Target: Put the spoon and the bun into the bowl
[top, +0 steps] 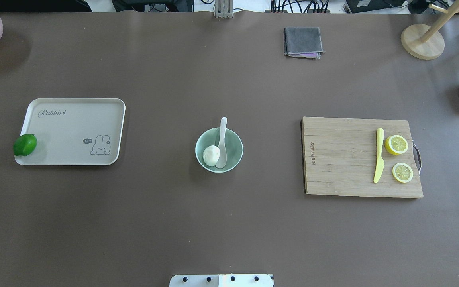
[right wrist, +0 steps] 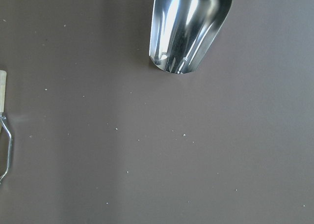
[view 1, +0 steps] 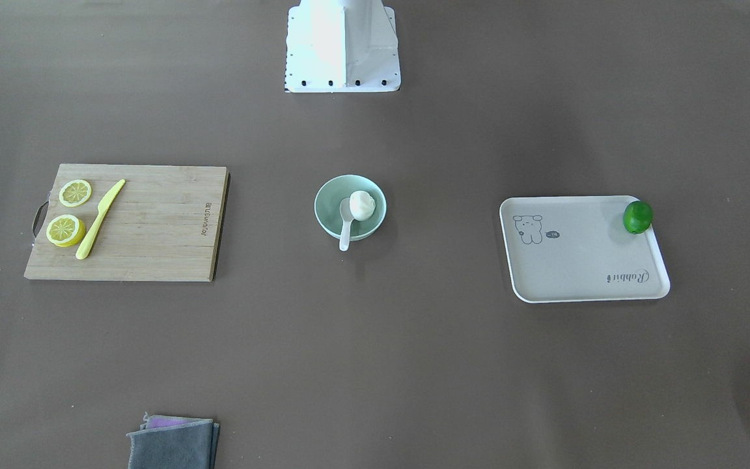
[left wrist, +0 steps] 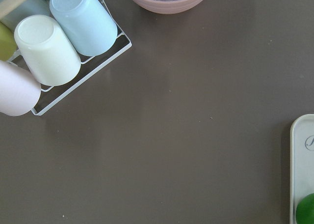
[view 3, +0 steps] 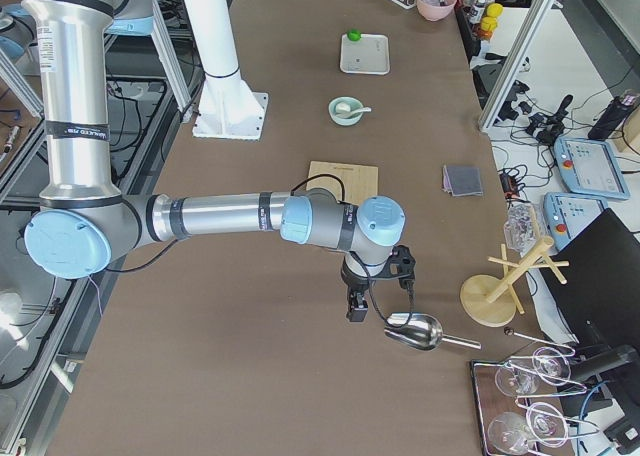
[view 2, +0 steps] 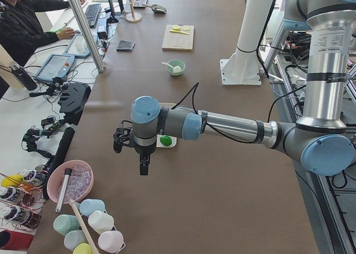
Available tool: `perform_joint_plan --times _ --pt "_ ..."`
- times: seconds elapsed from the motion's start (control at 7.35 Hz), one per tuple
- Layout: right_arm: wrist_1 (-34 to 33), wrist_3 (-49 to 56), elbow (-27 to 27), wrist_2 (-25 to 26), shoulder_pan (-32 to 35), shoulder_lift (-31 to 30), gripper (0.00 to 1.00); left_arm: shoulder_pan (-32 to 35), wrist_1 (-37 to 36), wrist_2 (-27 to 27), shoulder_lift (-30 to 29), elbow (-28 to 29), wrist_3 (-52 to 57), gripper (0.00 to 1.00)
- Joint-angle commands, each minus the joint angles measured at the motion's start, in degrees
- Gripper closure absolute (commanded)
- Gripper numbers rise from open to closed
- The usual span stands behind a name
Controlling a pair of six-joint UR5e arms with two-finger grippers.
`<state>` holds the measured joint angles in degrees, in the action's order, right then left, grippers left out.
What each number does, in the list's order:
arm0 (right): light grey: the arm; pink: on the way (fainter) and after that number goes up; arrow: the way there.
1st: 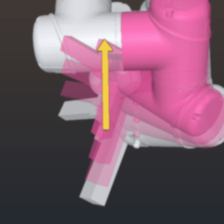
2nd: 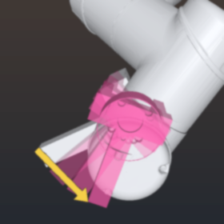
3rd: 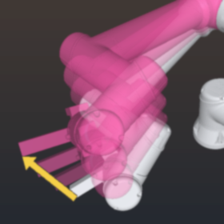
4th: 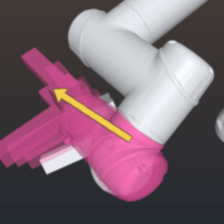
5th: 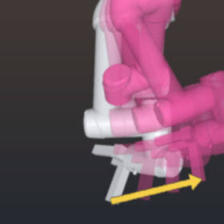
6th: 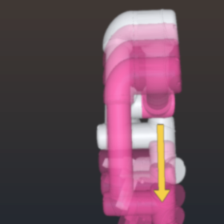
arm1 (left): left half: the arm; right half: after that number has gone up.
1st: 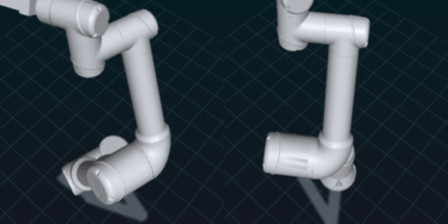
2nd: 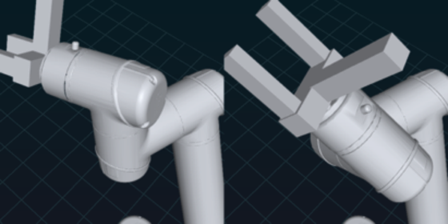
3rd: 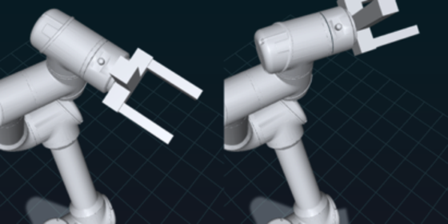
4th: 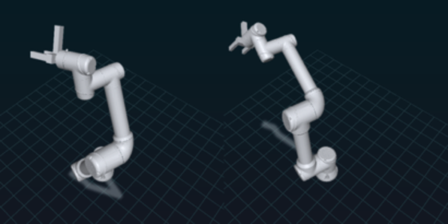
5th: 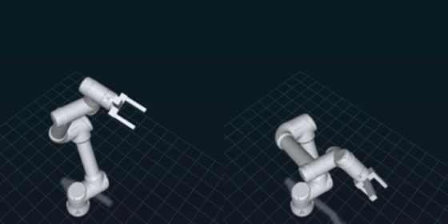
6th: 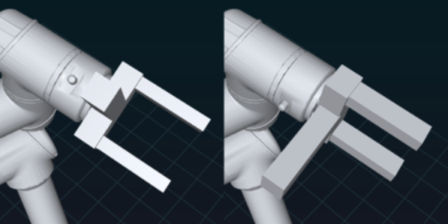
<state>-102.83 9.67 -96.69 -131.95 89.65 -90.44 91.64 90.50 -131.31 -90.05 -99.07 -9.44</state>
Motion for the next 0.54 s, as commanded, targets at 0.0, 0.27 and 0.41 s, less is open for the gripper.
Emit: perform_joint_plan --times 0.0,0.27,0.41 --pt "0.00 -0.35 -0.17 0.20 0.17 0.17 0.00 -0.06 0.03 0.00 0.14 0.28 -0.05 0.02" --pt "0.00 -0.36 -0.17 0.12 0.17 0.09 0.00 -0.06 0.12 0.00 0.14 0.89 -0.05 0.02" --pt "0.00 -0.36 -0.34 0.12 0.08 0.09 0.00 -0.06 0.21 0.09 0.14 1.51 -0.05 0.02"
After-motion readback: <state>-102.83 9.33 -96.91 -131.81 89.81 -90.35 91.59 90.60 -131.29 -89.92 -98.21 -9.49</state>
